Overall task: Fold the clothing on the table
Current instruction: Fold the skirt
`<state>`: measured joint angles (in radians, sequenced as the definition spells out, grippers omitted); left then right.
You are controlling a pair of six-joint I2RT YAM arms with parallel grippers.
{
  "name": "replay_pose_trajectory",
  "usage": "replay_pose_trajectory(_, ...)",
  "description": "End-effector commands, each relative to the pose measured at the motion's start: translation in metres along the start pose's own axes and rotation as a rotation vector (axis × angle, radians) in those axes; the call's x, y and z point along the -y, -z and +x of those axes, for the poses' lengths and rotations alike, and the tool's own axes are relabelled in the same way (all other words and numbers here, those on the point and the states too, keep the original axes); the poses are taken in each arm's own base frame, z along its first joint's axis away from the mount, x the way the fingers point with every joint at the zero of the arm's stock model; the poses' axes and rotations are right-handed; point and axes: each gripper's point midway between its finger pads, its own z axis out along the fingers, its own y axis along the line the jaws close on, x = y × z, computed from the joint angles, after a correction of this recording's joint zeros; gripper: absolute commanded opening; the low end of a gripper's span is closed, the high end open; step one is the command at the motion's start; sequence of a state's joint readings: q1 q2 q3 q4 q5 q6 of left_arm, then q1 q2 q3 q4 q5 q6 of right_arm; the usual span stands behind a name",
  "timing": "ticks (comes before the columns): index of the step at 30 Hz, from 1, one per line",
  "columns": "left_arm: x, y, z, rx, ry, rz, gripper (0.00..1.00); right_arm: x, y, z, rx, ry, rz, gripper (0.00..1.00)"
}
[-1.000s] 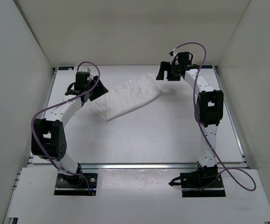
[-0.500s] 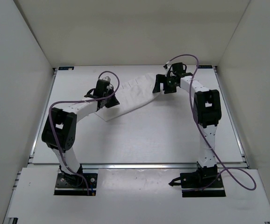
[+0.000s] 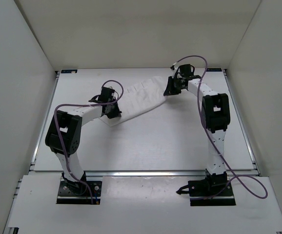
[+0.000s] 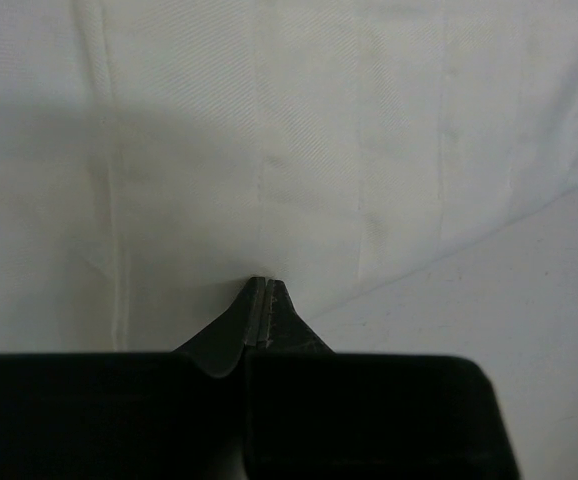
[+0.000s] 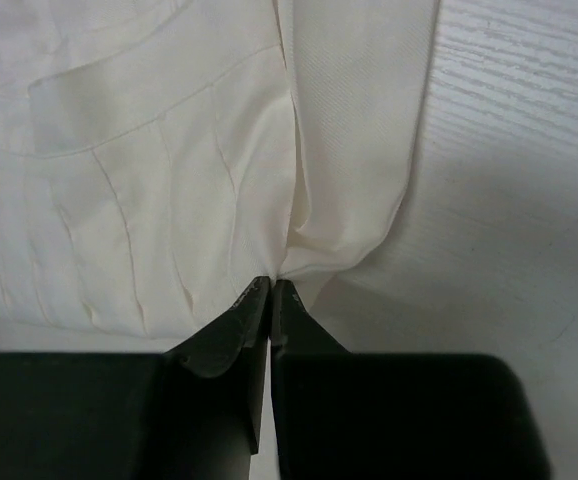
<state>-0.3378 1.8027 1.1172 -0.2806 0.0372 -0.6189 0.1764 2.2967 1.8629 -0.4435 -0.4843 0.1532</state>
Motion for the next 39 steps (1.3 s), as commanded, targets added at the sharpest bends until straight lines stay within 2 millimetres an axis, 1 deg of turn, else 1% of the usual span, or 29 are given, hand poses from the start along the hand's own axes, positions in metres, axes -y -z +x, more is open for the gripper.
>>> replay_pose_trajectory(1, -0.014, 0.001, 0.012, -0.034, -0.002, -0.058, 0.0, -0.003, -0.007, -0.003, 0.009, 0.028, -0.006, 0.0)
replay_pose_trajectory(2, -0.011, 0.003, 0.011, -0.025, -0.009, -0.056, 0.0, -0.008, -0.005, -0.005, 0.01, 0.035, -0.013, 0.0)
replay_pose_trajectory(3, -0.013, 0.003, 0.015, -0.038, -0.016, -0.063, 0.0, -0.003, -0.005, -0.002, 0.006, 0.04, -0.003, 0.0)
replay_pose_trajectory(4, -0.013, 0.005, 0.017, -0.046, -0.015, -0.066, 0.0, -0.006, -0.006, 0.002, -0.005, 0.043, -0.007, 0.0)
replay_pose_trajectory(6, -0.016, 0.004, 0.022, -0.07, -0.022, -0.082, 0.0, -0.006, -0.001, 0.001, 0.002, 0.045, 0.007, 0.0)
replay_pose_trajectory(8, -0.02, 0.005, 0.03, -0.093, -0.03, -0.096, 0.0, -0.008, 0.001, 0.01, -0.021, 0.055, 0.009, 0.0)
replay_pose_trajectory(9, -0.024, 0.005, 0.032, -0.099, -0.026, -0.103, 0.0, -0.008, 0.002, 0.009, -0.016, 0.058, 0.017, 0.0)
replay_pose_trajectory(11, -0.028, 0.008, 0.036, -0.1, -0.035, -0.102, 0.0, -0.01, 0.007, 0.017, -0.03, 0.075, 0.019, 0.0)
replay_pose_trajectory(12, -0.028, 0.009, 0.044, -0.114, -0.044, -0.106, 0.0, -0.015, 0.012, 0.022, -0.035, 0.082, 0.021, 0.0)
replay_pose_trajectory(14, -0.029, 0.014, 0.045, -0.112, -0.053, -0.096, 0.0, -0.017, 0.019, 0.033, -0.048, 0.085, 0.032, 0.0)
replay_pose_trajectory(16, -0.033, 0.019, 0.057, -0.144, -0.069, -0.098, 0.0, -0.023, 0.026, 0.056, -0.074, 0.072, 0.029, 0.0)
replay_pose_trajectory(18, -0.037, 0.028, 0.06, -0.146, -0.07, -0.098, 0.0, -0.022, 0.035, 0.071, -0.082, 0.065, 0.044, 0.0)
replay_pose_trajectory(20, -0.038, 0.034, 0.069, -0.164, -0.089, -0.085, 0.0, -0.029, 0.05, 0.093, -0.101, 0.043, 0.049, 0.0)
replay_pose_trajectory(21, -0.039, 0.04, 0.077, -0.182, -0.095, -0.077, 0.0, -0.029, 0.056, 0.096, -0.096, 0.033, 0.061, 0.0)
replay_pose_trajectory(23, -0.043, 0.049, 0.09, -0.212, -0.113, -0.07, 0.0, -0.041, 0.074, 0.115, -0.092, 0.023, 0.052, 0.01)
replay_pose_trajectory(24, -0.043, 0.056, 0.097, -0.229, -0.125, -0.061, 0.0, -0.042, 0.08, 0.117, -0.081, 0.013, 0.061, 0.0)
replay_pose_trajectory(25, -0.044, 0.058, 0.106, -0.244, -0.141, -0.056, 0.0, -0.047, 0.09, 0.126, -0.078, 0.007, 0.068, 0.0)
replay_pose_trajectory(26, -0.042, 0.064, 0.106, -0.239, -0.142, -0.042, 0.0, -0.052, 0.098, 0.136, -0.077, 0.005, 0.072, 0.0)
replay_pose_trajectory(27, -0.041, 0.069, 0.113, -0.255, -0.145, -0.026, 0.0, -0.05, 0.101, 0.146, -0.086, -0.008, 0.088, 0.0)
replay_pose_trajectory(29, -0.043, 0.077, 0.117, -0.27, -0.158, -0.015, 0.0, -0.057, 0.111, 0.154, -0.096, -0.021, 0.092, 0.0)
replay_pose_trajectory(30, -0.039, 0.084, 0.114, -0.263, -0.164, 0.012, 0.0, -0.059, 0.114, 0.158, -0.103, -0.034, 0.094, 0.0)
replay_pose_trajectory(31, -0.04, 0.086, 0.111, -0.263, -0.162, 0.016, 0.0, -0.06, 0.116, 0.163, -0.116, -0.049, 0.098, 0.15)
replay_pose_trajectory(32, -0.037, 0.093, 0.11, -0.265, -0.175, 0.03, 0.0, -0.062, 0.119, 0.167, -0.125, -0.05, 0.094, 0.25)
replay_pose_trajectory(34, -0.029, 0.103, 0.086, -0.207, -0.169, 0.058, 0.06, -0.062, 0.123, 0.166, -0.112, -0.065, 0.09, 0.48)
replay_pose_trajectory(35, -0.027, 0.109, 0.08, -0.184, -0.179, 0.066, 0.12, -0.061, 0.127, 0.159, -0.081, -0.067, 0.094, 0.55)
replay_pose_trajectory(36, -0.022, 0.115, 0.067, -0.147, -0.183, 0.081, 0.19, -0.06, 0.129, 0.157, -0.075, -0.072, 0.1, 0.69)
replay_pose_trajectory(37, -0.02, 0.117, 0.057, -0.117, -0.184, 0.076, 0.22, -0.059, 0.132, 0.152, -0.056, -0.073, 0.096, 0.82)
replay_pose_trajectory(38, -0.017, 0.12, 0.05, -0.091, -0.187, 0.083, 0.26, -0.053, 0.136, 0.146, -0.034, -0.081, 0.106, 0.91)
replay_pose_trajectory(39, -0.018, 0.117, 0.047, -0.081, -0.189, 0.069, 0.29, -0.051, 0.136, 0.146, -0.031, -0.077, 0.1, 0.96)
